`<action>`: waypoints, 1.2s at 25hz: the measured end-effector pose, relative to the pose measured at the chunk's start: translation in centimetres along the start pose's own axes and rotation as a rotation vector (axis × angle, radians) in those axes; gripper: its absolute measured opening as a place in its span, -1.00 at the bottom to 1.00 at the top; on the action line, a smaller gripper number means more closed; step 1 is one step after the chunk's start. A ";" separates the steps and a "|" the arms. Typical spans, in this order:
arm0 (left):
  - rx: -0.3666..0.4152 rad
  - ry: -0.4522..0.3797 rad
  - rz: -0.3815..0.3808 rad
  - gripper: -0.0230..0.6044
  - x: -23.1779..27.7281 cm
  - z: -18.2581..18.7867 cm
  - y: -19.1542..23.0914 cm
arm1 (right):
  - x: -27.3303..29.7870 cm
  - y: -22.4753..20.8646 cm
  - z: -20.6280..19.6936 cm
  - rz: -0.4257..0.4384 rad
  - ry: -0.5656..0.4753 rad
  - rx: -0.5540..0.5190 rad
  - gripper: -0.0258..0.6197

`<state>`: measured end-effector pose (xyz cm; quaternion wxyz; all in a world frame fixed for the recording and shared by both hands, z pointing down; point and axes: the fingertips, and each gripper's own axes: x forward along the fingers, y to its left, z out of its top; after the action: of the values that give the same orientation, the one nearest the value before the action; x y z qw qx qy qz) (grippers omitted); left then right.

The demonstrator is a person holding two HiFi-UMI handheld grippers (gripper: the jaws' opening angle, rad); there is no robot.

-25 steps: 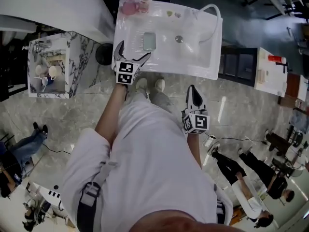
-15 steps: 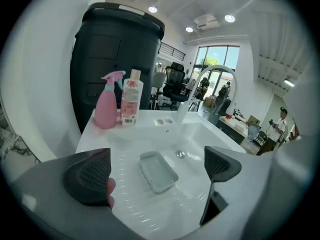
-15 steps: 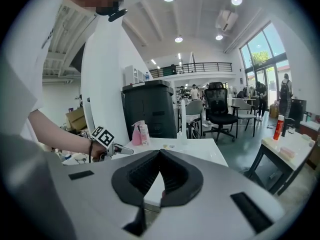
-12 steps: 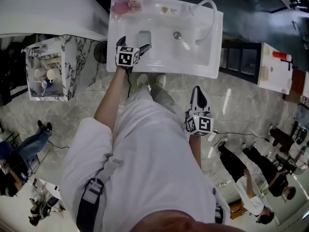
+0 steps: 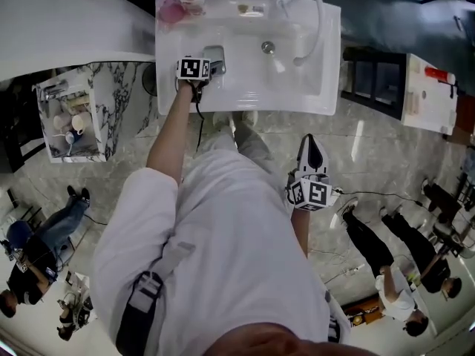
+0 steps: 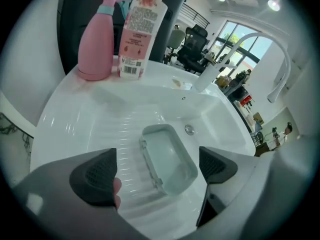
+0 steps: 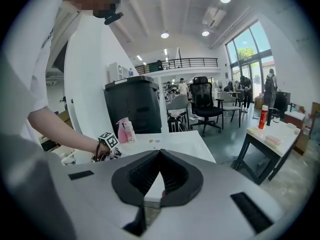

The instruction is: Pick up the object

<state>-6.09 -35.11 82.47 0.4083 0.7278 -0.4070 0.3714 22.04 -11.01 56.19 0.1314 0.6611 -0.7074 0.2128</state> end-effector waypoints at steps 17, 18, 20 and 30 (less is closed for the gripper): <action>0.001 0.241 0.113 -0.30 2.6 -1.5 2.1 | 1.8 -1.7 0.4 -0.036 -0.001 0.058 -0.91; 0.008 0.246 0.119 -0.36 2.6 -1.5 2.3 | 1.8 -1.8 0.4 -0.038 -0.002 0.059 -0.91; 0.015 0.254 0.120 -0.44 2.6 -1.5 2.5 | 1.9 -2.0 0.5 -0.040 -0.004 0.063 -0.91; 0.018 0.259 0.104 -0.86 3.0 -1.1 2.7 | 2.4 -1.8 0.7 -0.041 0.001 0.064 -0.91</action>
<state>-7.60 -35.88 86.33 0.4312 0.6553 -0.3847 0.4865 23.68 -13.52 56.88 0.1150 0.6793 -0.6864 0.2327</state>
